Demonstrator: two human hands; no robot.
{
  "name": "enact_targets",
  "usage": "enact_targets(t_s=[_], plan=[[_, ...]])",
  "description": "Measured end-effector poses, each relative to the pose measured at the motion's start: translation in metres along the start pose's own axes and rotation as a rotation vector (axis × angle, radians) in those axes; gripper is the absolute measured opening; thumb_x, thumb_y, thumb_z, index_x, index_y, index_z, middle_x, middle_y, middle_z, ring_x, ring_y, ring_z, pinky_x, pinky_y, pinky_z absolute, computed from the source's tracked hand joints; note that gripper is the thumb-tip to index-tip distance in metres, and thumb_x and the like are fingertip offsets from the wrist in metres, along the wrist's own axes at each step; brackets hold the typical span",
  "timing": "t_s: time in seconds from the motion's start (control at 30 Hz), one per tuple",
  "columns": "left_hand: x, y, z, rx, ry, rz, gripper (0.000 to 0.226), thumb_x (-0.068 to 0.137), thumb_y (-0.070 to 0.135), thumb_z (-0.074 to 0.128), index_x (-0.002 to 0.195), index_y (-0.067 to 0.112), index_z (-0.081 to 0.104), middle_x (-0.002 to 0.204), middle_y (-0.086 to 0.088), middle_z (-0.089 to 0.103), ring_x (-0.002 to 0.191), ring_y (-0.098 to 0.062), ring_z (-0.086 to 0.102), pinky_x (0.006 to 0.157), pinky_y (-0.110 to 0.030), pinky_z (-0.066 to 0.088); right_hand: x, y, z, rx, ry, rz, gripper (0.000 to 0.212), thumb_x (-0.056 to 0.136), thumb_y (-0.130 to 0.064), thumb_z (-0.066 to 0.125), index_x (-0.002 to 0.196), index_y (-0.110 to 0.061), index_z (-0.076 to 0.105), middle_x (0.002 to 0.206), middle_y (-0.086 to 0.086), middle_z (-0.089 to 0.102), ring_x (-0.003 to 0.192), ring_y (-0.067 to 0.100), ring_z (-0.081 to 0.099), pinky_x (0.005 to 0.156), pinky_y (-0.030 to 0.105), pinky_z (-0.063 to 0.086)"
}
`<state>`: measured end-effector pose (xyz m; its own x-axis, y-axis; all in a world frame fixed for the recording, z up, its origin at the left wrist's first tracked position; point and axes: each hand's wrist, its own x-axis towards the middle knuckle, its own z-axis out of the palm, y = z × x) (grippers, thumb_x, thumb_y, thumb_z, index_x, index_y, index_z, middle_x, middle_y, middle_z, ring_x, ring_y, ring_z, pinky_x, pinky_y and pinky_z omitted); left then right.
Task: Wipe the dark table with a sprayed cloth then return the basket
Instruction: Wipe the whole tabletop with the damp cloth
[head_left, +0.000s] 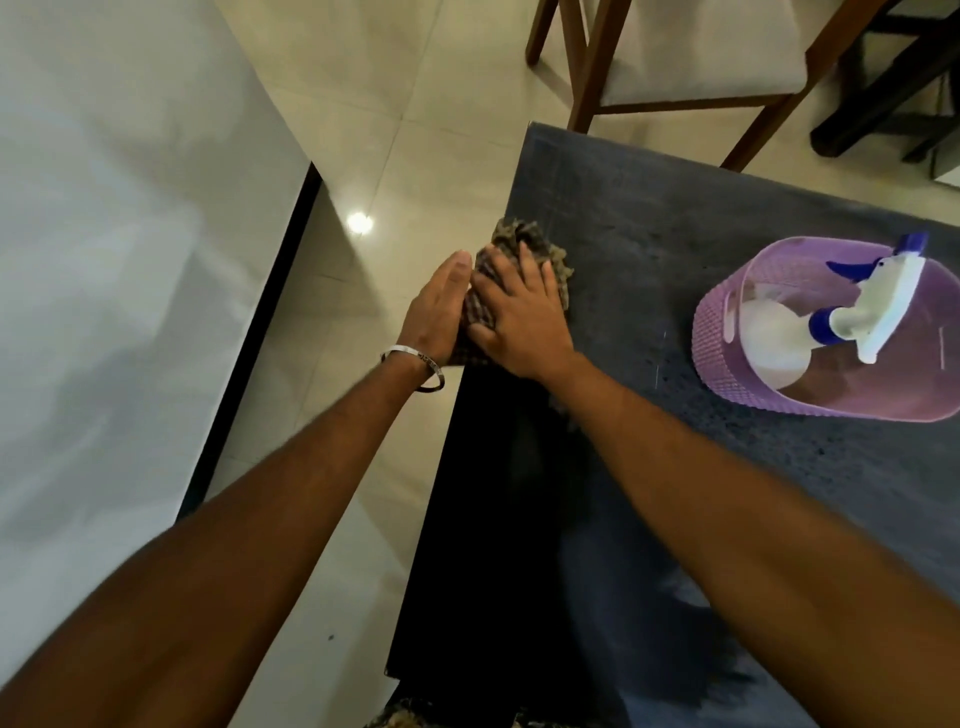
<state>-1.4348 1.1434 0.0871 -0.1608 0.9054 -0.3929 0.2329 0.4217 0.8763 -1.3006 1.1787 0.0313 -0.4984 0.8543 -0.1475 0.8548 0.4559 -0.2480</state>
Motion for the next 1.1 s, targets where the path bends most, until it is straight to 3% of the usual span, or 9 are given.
enact_targets(t_s=[0.1,0.17,0.2,0.33,0.5,0.63,0.87,1.1], plan=[[0.025,0.014,0.004,-0.050,-0.008,-0.008,0.050,0.100,0.053,0.029,0.138,0.025,0.048,0.124,0.013,0.055,0.108,0.001,0.053,0.090,-0.017,0.045,0.045,0.022,-0.012,-0.010,0.013,0.044,0.070,0.088,-0.058,0.039,0.153,-0.032,0.034,0.166,0.001,0.017,0.152,0.035,0.004,0.121,0.055,-0.001],[0.041,0.023,0.007,-0.084,-0.009,-0.015,0.058,0.094,0.063,0.032,0.134,0.026,0.052,0.122,0.007,0.060,0.107,-0.004,0.060,0.081,-0.018,0.054,0.072,0.036,-0.019,-0.007,0.017,0.070,0.069,0.089,-0.058,0.039,0.153,-0.033,0.034,0.166,0.001,0.015,0.153,0.034,0.003,0.121,0.055,-0.002],[0.049,0.026,0.009,-0.085,-0.001,-0.014,0.067,0.089,0.071,0.032,0.132,0.025,0.054,0.123,0.004,0.062,0.109,-0.009,0.061,0.084,-0.024,0.056,0.085,0.042,-0.021,-0.004,0.018,0.082,0.068,0.089,-0.058,0.040,0.152,-0.033,0.034,0.166,0.001,0.015,0.153,0.034,0.002,0.121,0.055,-0.003],[0.072,0.033,0.013,-0.057,0.013,0.018,0.075,0.083,0.076,0.027,0.130,0.026,0.056,0.123,0.004,0.064,0.113,-0.009,0.060,0.102,-0.031,0.046,0.128,0.064,-0.036,0.005,0.024,0.126,0.070,0.087,-0.059,0.038,0.152,-0.033,0.035,0.166,0.001,0.015,0.153,0.034,0.003,0.121,0.055,-0.002],[0.089,0.042,0.014,-0.084,0.019,0.028,0.071,0.091,0.067,0.027,0.147,0.024,0.038,0.148,0.003,0.044,0.137,-0.011,0.038,0.115,-0.028,0.025,0.155,0.088,-0.051,0.051,0.017,0.207,0.075,0.084,-0.060,0.035,0.155,-0.034,0.028,0.166,0.002,0.014,0.153,0.034,0.002,0.121,0.055,-0.003],[0.093,0.038,0.014,-0.062,0.015,0.044,0.060,0.100,0.053,0.027,0.151,0.022,0.027,0.157,0.005,0.030,0.144,-0.009,0.025,0.111,-0.020,0.016,0.153,0.106,-0.057,0.089,0.056,0.356,0.070,0.091,-0.058,0.036,0.155,-0.032,0.026,0.164,0.006,0.018,0.152,0.036,0.004,0.121,0.055,-0.003],[0.080,0.032,0.009,-0.038,-0.021,0.049,0.058,0.101,0.050,0.026,0.152,0.021,0.024,0.158,0.004,0.027,0.144,-0.011,0.024,0.106,-0.017,0.015,0.120,0.132,-0.058,0.163,0.131,0.835,0.069,0.094,-0.056,0.036,0.156,-0.029,0.025,0.167,0.007,0.006,0.151,0.040,-0.007,0.120,0.058,-0.006],[0.061,0.031,0.004,-0.001,-0.030,0.066,0.058,0.101,0.048,0.027,0.152,0.020,0.023,0.158,0.003,0.026,0.145,-0.012,0.024,0.106,-0.017,0.016,0.044,0.076,-0.032,0.066,0.167,0.674,0.073,0.092,-0.055,0.039,0.157,-0.029,0.022,0.166,0.008,0.012,0.151,0.042,0.003,0.120,0.057,0.001]])
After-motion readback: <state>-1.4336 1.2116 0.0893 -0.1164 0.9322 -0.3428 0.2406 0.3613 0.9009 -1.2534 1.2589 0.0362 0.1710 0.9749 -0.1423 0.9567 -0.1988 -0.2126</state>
